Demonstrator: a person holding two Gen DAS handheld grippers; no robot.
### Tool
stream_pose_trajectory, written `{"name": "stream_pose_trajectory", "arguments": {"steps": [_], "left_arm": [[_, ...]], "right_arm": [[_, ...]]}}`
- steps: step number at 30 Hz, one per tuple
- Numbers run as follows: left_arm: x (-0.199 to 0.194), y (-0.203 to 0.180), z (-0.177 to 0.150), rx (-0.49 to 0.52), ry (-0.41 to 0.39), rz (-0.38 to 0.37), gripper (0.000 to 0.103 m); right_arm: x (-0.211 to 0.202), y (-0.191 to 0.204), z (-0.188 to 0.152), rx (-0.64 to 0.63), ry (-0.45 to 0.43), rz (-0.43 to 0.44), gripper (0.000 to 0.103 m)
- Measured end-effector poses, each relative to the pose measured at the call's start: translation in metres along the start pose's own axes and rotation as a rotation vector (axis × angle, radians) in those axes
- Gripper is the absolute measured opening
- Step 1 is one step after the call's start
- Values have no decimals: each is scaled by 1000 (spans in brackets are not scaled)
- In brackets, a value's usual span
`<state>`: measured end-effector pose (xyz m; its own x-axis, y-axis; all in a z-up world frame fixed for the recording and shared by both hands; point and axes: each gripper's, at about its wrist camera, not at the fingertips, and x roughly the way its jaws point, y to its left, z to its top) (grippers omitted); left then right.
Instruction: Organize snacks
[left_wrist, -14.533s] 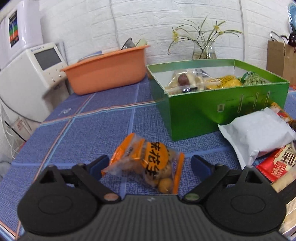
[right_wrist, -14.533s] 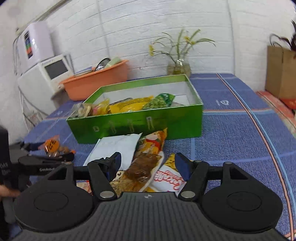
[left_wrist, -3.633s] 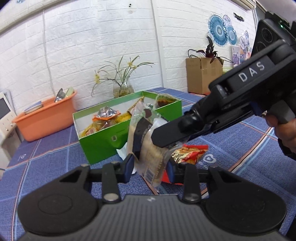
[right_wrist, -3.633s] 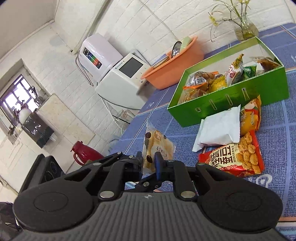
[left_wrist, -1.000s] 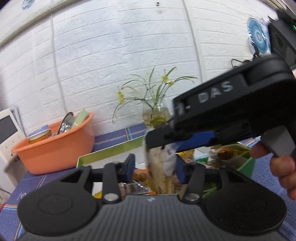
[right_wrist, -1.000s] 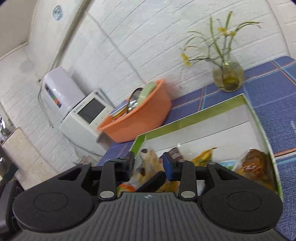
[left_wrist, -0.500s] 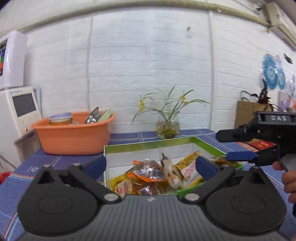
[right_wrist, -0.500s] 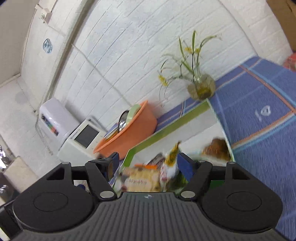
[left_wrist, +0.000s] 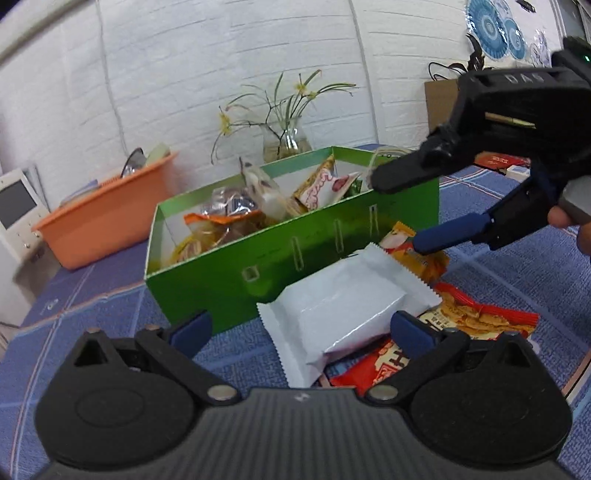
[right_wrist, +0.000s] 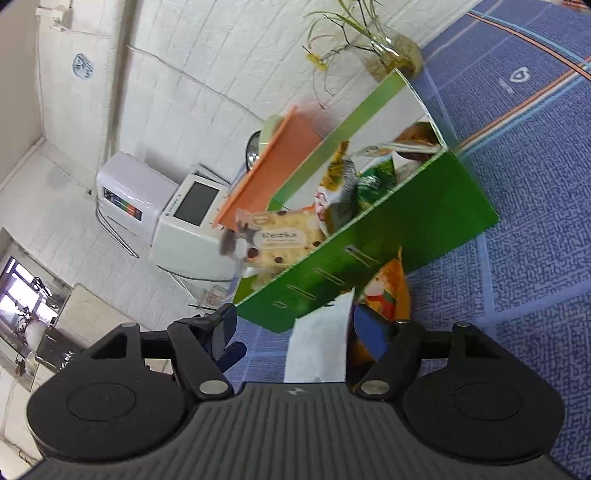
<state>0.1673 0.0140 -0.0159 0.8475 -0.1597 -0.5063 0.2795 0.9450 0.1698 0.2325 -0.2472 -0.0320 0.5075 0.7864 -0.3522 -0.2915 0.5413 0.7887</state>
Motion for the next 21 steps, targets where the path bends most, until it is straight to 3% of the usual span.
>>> {"name": "stream_pose_trajectory", "arguments": {"steps": [3, 5, 10, 12, 14, 16, 21], "left_arm": [[9, 14, 0, -102, 50, -64, 103], [14, 19, -2, -152, 67, -88, 103], [19, 17, -7, -217, 74, -72, 103], [24, 14, -5, -229, 109, -53, 103], [27, 11, -3, -226, 123, -37, 103], [30, 5, -1, -176, 137, -28, 103], [30, 9, -2, -183, 140, -41, 103]], "right_arm": [[7, -5, -2, -4, 34, -16, 102], [10, -5, -3, -11, 49, -26, 95], [17, -10, -4, -17, 90, -26, 80], [27, -19, -3, 34, 165, -10, 75], [31, -23, -4, 49, 178, -16, 51], [31, -25, -3, 43, 186, -8, 48], [29, -26, -1, 68, 197, -17, 45]]}}
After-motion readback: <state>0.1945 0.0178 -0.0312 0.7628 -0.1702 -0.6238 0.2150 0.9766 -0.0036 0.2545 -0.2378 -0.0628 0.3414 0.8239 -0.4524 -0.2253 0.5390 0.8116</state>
